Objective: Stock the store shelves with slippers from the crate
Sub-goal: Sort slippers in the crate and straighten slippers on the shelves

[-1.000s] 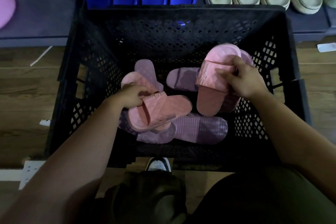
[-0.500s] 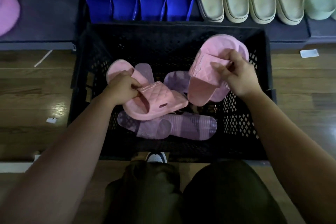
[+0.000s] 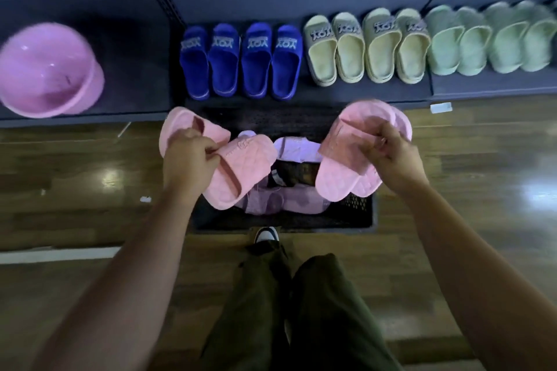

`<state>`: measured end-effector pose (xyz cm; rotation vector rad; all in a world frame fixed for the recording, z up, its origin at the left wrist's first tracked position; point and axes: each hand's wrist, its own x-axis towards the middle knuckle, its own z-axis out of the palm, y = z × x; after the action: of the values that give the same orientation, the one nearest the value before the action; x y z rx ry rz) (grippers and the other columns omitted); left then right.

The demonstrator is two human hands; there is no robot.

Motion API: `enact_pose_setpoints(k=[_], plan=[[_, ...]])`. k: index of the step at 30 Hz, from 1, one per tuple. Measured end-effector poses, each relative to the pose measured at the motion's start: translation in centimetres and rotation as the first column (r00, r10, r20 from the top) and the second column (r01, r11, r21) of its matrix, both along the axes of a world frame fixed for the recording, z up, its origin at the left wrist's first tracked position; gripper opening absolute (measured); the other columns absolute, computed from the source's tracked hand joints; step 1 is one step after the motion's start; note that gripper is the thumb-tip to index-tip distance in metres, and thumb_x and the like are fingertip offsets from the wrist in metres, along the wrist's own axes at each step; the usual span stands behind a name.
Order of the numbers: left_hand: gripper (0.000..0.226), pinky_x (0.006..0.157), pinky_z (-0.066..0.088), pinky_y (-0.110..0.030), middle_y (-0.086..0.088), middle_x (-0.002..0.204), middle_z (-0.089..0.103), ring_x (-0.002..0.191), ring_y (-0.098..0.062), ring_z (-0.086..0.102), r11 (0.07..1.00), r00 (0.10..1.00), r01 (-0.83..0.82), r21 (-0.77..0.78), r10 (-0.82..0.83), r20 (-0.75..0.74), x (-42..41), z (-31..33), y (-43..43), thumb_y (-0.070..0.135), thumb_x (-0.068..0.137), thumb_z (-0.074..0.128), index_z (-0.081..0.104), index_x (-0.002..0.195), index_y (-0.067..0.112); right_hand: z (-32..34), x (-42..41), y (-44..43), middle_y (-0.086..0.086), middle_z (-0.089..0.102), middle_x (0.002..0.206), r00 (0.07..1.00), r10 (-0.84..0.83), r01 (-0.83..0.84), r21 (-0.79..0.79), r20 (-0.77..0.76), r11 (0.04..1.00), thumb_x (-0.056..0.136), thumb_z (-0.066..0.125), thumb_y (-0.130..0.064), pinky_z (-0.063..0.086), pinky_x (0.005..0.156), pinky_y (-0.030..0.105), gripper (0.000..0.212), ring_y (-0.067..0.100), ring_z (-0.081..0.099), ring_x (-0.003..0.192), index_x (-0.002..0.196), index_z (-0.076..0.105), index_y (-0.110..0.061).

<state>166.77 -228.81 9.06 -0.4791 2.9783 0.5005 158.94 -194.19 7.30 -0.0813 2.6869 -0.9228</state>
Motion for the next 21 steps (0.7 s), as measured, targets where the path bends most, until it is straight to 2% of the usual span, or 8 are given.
enact_pose_setpoints(k=[6, 10, 12, 17, 21], plan=[[0.019, 0.070, 0.048, -0.034, -0.006, 0.098, 0.066, 0.090, -0.026, 0.059, 0.998, 0.999, 0.046, 0.045, -0.045, -0.027, -2.2, 12.5, 4.0, 0.021, 0.077, 0.069, 0.075, 0.094, 0.014, 14.2, 1.9, 3.7, -0.001, 0.058, 0.089, 0.993, -0.113, 0.113, -0.033, 0.020, 0.993, 0.088, 0.050, -0.045, 0.039, 0.065, 0.030, 0.037, 0.025, 0.053, 0.078, 0.119, 0.051, -0.027], [0.019, 0.072, 0.047, -0.033, -0.004, 0.099, 0.068, 0.090, -0.025, 0.060, 0.985, 0.988, 0.141, 0.099, -0.133, -0.078, -4.8, 18.5, 10.0, 0.020, 0.079, 0.066, 0.075, 0.095, 0.016, 21.2, 2.5, 8.2, -0.001, 0.053, 0.097, 0.981, -0.193, 0.193, -0.041, 0.009, 0.980, 0.092, 0.047, -0.042, 0.036, 0.070, 0.027, 0.043, 0.020, 0.049, 0.082, 0.131, 0.047, -0.026], [0.017, 0.071, 0.046, -0.032, -0.002, 0.096, 0.069, 0.088, -0.023, 0.061, 0.978, 0.982, 0.174, 0.118, -0.164, -0.096, -6.1, 20.4, 12.9, 0.019, 0.079, 0.066, 0.075, 0.093, 0.016, 22.8, 2.7, 10.4, -0.001, 0.053, 0.097, 0.975, -0.224, 0.224, -0.037, 0.012, 0.974, 0.097, 0.050, -0.034, 0.035, 0.071, 0.027, 0.037, 0.021, 0.051, 0.083, 0.133, 0.047, -0.025], [0.012, 0.065, 0.050, -0.036, -0.006, 0.082, 0.070, 0.077, -0.026, 0.062, 0.935, 0.945, 0.302, 0.185, -0.267, -0.189, -9.5, 24.0, 24.2, 0.014, 0.074, 0.067, 0.076, 0.081, 0.014, 27.7, 2.4, 20.1, 0.002, 0.057, 0.097, 0.941, -0.336, 0.335, -0.039, -0.026, 0.941, 0.098, 0.048, -0.035, 0.037, 0.071, 0.028, 0.039, 0.020, 0.054, 0.085, 0.135, 0.045, -0.024], [0.008, 0.064, 0.048, -0.033, -0.008, 0.081, 0.069, 0.077, -0.028, 0.062, 0.928, 0.936, 0.313, 0.202, -0.265, -0.232, -11.3, 26.1, 35.0, 0.013, 0.072, 0.070, 0.074, 0.078, 0.010, 30.6, 1.6, 29.8, 0.008, 0.062, 0.101, 0.921, -0.386, 0.385, -0.040, -0.043, 0.922, 0.099, 0.047, -0.031, 0.037, 0.072, 0.027, 0.040, 0.024, 0.058, 0.089, 0.138, 0.043, -0.023]])
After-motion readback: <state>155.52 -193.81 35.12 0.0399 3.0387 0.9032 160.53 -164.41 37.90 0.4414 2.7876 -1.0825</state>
